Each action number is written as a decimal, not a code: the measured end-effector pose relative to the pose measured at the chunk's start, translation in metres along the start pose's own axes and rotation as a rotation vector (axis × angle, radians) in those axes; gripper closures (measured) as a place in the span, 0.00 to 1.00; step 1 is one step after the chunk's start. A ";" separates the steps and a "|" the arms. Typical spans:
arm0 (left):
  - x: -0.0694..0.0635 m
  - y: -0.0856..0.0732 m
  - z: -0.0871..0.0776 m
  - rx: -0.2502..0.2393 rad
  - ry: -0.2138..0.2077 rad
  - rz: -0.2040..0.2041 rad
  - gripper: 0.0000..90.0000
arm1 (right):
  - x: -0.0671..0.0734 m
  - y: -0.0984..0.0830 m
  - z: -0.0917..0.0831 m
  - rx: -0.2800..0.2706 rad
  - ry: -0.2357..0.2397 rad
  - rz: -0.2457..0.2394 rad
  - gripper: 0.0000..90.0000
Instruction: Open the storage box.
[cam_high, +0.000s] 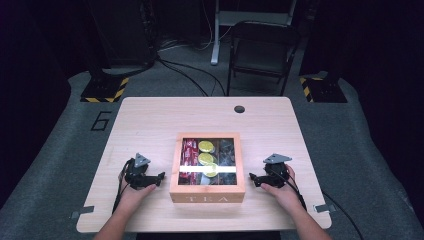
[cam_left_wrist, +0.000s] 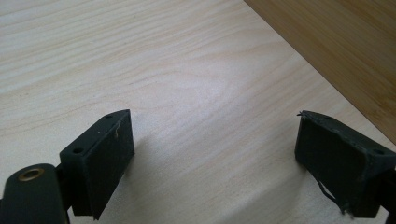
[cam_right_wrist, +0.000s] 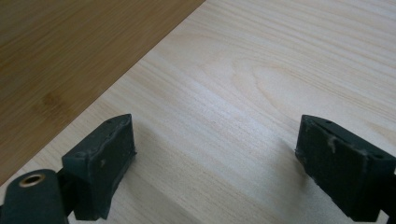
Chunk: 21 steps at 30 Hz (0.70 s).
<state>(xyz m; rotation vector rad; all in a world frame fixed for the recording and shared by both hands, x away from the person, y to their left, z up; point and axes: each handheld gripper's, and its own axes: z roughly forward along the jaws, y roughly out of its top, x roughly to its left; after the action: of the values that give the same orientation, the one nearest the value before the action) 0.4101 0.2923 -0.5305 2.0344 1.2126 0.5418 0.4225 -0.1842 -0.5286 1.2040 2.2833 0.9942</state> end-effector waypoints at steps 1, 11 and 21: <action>0.000 0.000 0.000 0.000 -0.002 0.002 0.13 | 0.000 0.000 0.000 0.002 -0.001 0.005 0.12; 0.000 0.000 0.000 0.001 -0.002 0.002 0.13 | 0.000 -0.001 0.000 0.012 -0.015 0.011 0.09; 0.001 0.001 -0.001 0.006 0.005 -0.008 0.15 | 0.001 0.000 0.001 0.004 -0.023 0.022 0.10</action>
<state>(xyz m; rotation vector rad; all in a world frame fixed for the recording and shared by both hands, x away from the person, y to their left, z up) 0.4103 0.2930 -0.5293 2.0335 1.2261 0.5408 0.4224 -0.1826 -0.5288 1.2391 2.2600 0.9784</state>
